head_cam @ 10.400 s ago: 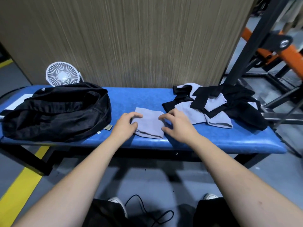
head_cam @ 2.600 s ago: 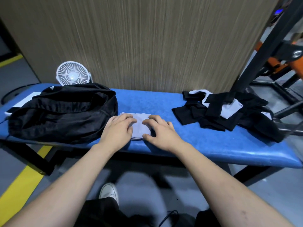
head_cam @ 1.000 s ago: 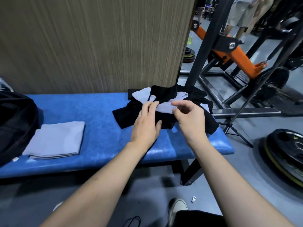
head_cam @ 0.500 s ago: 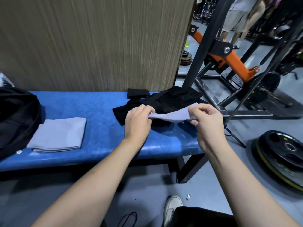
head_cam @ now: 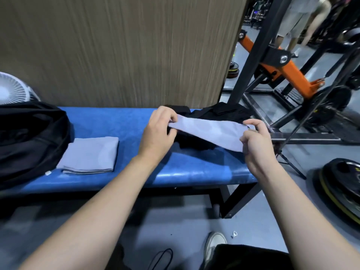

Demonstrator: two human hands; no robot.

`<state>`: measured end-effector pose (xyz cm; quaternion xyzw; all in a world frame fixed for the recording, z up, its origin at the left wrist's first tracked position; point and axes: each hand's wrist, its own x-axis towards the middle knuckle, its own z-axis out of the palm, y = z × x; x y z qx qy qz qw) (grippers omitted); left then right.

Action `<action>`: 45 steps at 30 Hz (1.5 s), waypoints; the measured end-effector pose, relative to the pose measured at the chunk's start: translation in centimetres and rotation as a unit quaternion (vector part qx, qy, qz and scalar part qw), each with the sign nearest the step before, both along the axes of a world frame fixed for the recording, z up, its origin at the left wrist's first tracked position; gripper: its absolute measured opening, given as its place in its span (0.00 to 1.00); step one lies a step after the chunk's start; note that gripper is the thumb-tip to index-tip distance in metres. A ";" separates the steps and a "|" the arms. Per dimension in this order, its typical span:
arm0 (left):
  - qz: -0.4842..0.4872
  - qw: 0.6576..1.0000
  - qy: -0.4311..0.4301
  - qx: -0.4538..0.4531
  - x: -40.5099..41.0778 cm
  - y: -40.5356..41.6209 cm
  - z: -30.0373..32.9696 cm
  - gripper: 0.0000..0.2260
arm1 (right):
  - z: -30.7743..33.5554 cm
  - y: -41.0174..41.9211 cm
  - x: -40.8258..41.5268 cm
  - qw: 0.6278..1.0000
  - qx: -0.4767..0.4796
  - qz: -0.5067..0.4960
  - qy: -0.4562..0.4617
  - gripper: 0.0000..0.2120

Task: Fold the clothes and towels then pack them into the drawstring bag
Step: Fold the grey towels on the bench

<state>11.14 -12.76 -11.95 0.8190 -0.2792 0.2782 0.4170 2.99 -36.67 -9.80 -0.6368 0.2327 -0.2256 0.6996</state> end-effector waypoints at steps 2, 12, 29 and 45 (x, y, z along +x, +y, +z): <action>-0.001 0.999 -0.017 0.048 -0.1 1.9 -0.1 0.08 | -0.3 0.8 0.3 0.997 -0.048 0.042 0.041 0.21; 0.003 0.976 0.008 0.219 -2.4 11.7 -1.8 0.10 | -0.3 6.3 0.9 0.966 -0.174 0.160 0.107 0.22; 0.112 0.912 0.131 0.371 -2.6 13.6 -3.8 0.16 | -3.1 6.7 0.9 0.892 -0.329 0.240 0.198 0.18; 0.049 0.935 0.232 0.265 -2.9 12.0 -3.5 0.12 | -1.6 7.9 0.2 0.886 -0.397 0.220 0.094 0.18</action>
